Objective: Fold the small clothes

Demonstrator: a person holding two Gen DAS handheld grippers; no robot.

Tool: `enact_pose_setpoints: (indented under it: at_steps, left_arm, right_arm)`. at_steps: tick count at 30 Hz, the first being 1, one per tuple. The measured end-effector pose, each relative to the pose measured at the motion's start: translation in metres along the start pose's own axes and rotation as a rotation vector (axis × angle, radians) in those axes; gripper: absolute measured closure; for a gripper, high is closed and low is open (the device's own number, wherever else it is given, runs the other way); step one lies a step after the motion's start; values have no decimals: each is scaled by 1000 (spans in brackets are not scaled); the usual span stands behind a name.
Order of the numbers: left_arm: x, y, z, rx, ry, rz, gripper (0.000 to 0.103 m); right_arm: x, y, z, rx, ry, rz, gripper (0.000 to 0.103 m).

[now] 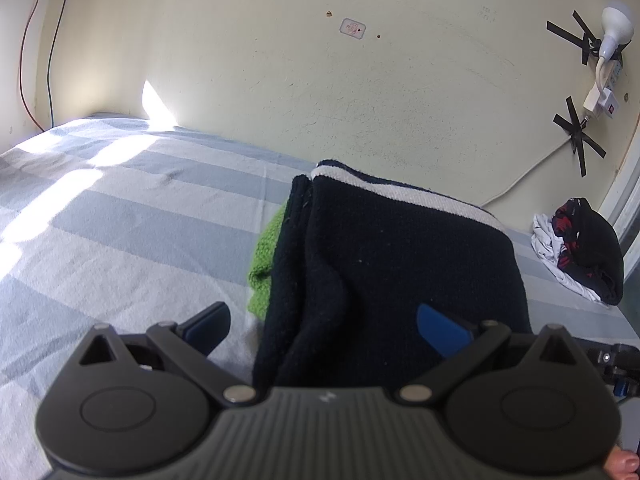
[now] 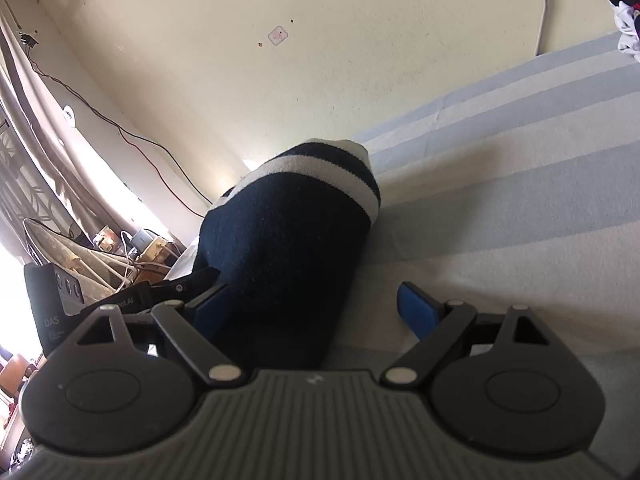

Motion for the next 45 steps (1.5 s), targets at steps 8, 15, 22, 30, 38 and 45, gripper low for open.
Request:
enact_pose_setpoints:
  at_steps: [8, 15, 22, 30, 38, 45]
  left_arm:
    - [-4, -1, -3, -20, 19, 18, 0]
    - [-6, -2, -5, -40, 44, 29, 0]
    - [-4, -2, -9, -82, 87, 20, 0]
    - [-1, -2, -11, -100, 104, 14, 0]
    - [0, -2, -11, -104, 106, 12, 0]
    - [0, -2, -10, -106, 105, 11, 0]
  right_arm:
    - [1, 0, 0, 0, 1, -3, 11]
    - [3, 0, 0, -3, 9, -8, 11]
    - [2, -1, 1, 12, -9, -10, 11]
    - [1, -2, 1, 20, -24, -18, 11]
    - [1, -2, 1, 21, -27, -21, 11]
    - [1, -2, 1, 22, -26, -20, 11]
Point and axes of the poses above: each gripper's, at about its wrist camera, not at the fingertips, and x roughly against the way its jaws point, z to its left, y to its top, the point moved 8 cm from there along -x, roughly the way its jaws point, and after that the axes turned 15 degrees about -x, right-handed, at the moved point
